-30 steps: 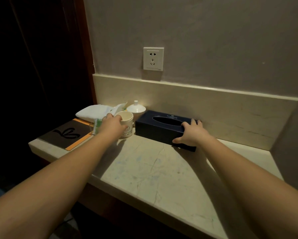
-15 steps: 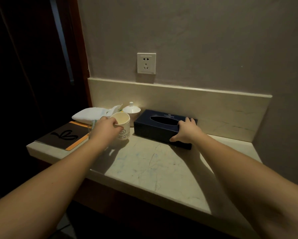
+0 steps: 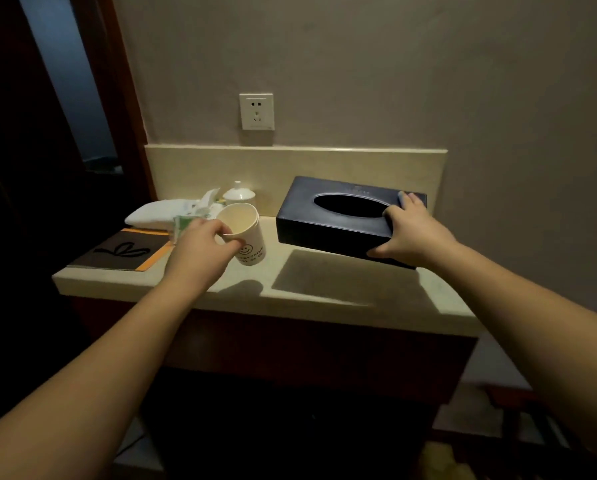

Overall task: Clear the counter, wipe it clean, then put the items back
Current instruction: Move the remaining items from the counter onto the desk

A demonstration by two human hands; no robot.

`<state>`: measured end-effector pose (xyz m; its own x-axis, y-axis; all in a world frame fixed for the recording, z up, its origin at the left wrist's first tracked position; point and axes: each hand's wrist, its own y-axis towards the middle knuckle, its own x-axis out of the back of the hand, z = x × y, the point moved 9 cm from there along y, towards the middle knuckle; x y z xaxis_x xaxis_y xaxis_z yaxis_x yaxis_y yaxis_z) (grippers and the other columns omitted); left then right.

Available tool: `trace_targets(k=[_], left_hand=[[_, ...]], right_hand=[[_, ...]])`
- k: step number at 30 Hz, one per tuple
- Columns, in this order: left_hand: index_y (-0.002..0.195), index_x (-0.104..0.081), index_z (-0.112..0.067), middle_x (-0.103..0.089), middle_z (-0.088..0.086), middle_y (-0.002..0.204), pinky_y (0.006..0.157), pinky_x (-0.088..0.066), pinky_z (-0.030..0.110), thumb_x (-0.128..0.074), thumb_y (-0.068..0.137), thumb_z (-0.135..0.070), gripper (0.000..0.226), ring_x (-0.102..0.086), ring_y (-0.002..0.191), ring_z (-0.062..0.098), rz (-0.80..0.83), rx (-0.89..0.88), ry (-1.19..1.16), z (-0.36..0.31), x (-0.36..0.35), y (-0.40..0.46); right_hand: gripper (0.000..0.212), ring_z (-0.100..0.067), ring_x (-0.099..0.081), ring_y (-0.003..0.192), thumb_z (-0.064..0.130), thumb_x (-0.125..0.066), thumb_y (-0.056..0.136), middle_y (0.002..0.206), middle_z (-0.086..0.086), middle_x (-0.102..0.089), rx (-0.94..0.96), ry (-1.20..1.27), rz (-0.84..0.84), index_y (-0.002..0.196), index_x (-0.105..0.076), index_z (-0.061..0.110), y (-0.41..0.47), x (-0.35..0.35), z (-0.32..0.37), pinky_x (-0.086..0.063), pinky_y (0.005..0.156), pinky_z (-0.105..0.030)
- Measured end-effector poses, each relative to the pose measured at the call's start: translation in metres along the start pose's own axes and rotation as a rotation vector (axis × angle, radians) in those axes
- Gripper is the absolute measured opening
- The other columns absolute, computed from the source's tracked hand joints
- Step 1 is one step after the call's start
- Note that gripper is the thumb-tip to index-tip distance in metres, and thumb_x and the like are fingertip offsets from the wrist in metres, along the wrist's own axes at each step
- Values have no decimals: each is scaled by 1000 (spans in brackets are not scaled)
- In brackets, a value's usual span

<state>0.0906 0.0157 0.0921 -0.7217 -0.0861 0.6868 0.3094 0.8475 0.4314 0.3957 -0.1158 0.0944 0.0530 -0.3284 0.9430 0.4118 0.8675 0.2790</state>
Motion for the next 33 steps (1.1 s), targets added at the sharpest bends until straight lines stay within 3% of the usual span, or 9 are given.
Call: trace_targets(k=[14, 25, 33], left_hand=[[90, -63, -23, -51, -9, 108, 74, -37, 28, -69, 85, -31, 12, -53, 98, 12, 248, -158, -330, -84, -80, -122], [91, -63, -25, -48, -11, 110, 80, -36, 23, -69, 86, -30, 10, -47, 110, 11, 604, -351, -316, -191, -205, -234], [98, -60, -25, -48, -8, 121, 82, -38, 24, -67, 87, -34, 16, -44, 113, 10, 810, -510, -284, -307, -280, -345]], right_hand=[[67, -20, 7, 147, 53, -74, 72, 160, -6, -1, -380, 58, -43, 124, -48, 18, -250, 25, -108, -21, 114, -48], [70, -23, 2, 147, 54, -74, 71, 159, -11, -5, -777, 60, -12, 125, -50, 17, -452, -13, -220, -23, 115, -45], [75, -23, 10, 147, 55, -72, 75, 160, -7, 7, -1041, 89, 49, 134, -43, 18, -607, -11, -297, -16, 117, -41]])
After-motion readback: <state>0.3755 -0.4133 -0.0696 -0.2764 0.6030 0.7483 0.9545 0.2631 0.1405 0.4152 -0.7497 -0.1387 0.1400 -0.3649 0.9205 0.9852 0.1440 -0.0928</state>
